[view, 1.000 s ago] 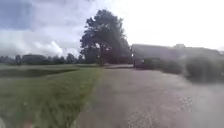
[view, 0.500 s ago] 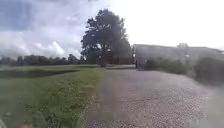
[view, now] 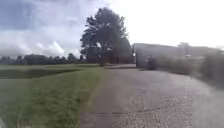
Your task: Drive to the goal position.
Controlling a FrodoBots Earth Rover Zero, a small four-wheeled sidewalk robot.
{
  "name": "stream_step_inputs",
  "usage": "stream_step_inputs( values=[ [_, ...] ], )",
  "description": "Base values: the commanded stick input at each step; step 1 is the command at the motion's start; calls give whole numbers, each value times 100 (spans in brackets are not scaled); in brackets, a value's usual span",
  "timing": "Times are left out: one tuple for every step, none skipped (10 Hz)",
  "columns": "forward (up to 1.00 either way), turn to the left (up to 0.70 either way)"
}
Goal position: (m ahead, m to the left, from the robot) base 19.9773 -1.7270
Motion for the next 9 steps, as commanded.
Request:
stream_step_inputs(
  values=[
    [70, 0],
    [70, 0],
    [70, 0],
    [70, 0],
    [70, 0],
    [70, -9],
    [70, -18],
    [70, -23],
    [70, -23]
  ],
)
